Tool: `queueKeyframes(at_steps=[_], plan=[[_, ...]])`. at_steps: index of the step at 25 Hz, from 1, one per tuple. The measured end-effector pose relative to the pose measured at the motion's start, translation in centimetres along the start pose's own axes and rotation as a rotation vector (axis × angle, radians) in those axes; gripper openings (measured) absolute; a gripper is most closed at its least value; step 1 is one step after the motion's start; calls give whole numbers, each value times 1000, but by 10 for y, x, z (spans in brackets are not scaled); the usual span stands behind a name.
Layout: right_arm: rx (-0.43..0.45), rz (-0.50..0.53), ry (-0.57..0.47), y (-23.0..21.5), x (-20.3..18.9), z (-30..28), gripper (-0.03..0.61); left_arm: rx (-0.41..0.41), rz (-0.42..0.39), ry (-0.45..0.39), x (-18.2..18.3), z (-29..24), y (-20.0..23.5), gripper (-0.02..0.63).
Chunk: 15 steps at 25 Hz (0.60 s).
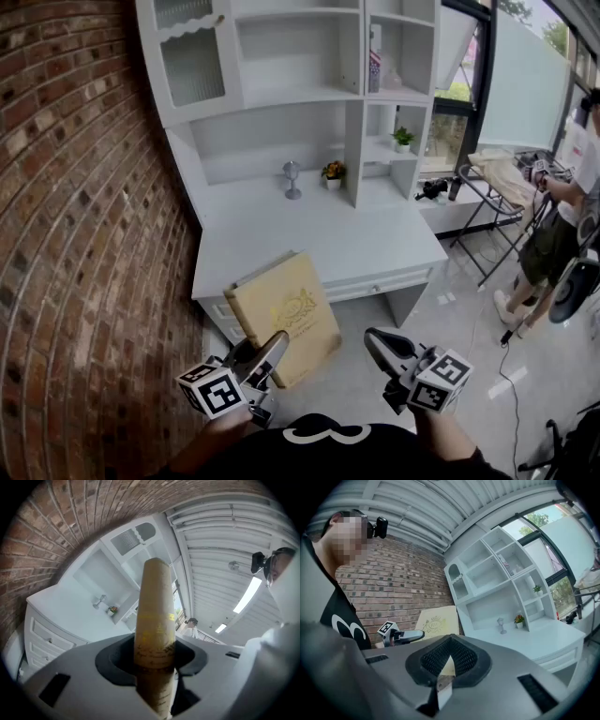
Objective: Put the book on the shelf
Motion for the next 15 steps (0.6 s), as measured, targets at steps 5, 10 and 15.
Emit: queueKeyframes(at_steps=[5,10,15], plan=[[-7,4,-4,3,0,3,9,-6,-8,-2,2,4,-4,198],[-14,-58,-29,-1,2,4,9,1,-17,4,6,6,-5,198],[-21,-68,-34,-2,5,6,11,6,-36,-4,11,7,-10,198]])
Point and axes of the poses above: the fingertips, and each gripper's own axes: z backward along the fingers, y to its left, x out of its top, the point moved 1 cm from there along z, backward along the fingers, and after that the axes turned 3 degrees about y, right-handed, at the moved point
